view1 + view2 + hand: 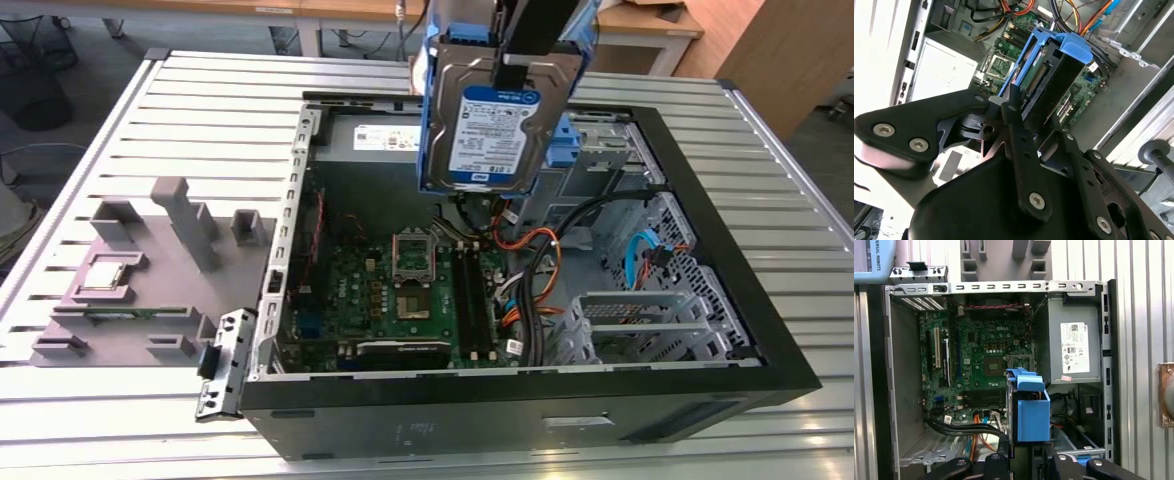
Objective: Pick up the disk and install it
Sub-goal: 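Pick up the disk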
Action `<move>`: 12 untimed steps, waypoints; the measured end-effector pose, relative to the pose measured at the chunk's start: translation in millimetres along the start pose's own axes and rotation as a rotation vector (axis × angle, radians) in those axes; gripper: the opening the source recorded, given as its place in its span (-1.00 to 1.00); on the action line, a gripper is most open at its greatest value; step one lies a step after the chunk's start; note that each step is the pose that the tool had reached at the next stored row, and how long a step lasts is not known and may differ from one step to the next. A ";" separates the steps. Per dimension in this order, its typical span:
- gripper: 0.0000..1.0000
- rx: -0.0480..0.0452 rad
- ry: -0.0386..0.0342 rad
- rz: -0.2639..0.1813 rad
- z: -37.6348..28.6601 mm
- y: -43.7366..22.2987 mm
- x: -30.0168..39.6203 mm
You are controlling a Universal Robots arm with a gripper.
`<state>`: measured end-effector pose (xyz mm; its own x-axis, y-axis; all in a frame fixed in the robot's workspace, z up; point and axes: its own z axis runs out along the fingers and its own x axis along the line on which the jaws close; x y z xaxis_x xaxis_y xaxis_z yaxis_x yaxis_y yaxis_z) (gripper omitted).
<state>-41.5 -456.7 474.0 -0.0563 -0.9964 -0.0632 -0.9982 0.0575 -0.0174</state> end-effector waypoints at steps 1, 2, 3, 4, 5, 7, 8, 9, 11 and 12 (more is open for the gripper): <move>-0.29 0.0000 0.0000 0.000 -0.2 -0.1 2.2; -0.29 0.0000 -0.0001 0.000 -0.2 -0.2 4.3; -0.29 0.0000 -0.0002 0.000 -0.3 -0.4 6.3; -0.29 0.0001 -0.0002 0.000 -0.4 -0.5 8.1; -0.29 0.0000 -0.0001 0.000 -0.6 -0.6 10.2; -0.29 0.0000 0.0000 0.000 -0.9 -0.8 14.3; -0.29 0.0000 -0.0001 0.000 -1.0 -0.9 16.3; -0.29 0.0000 -0.0001 0.000 -1.1 -1.0 18.4; -0.29 0.0000 -0.0001 0.000 -1.3 -1.3 22.4; -0.29 0.0000 0.0000 0.000 -1.5 -1.4 24.3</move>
<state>-41.5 -481.1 474.0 -0.0563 -0.9964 -0.0632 -0.9982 0.0575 -0.0174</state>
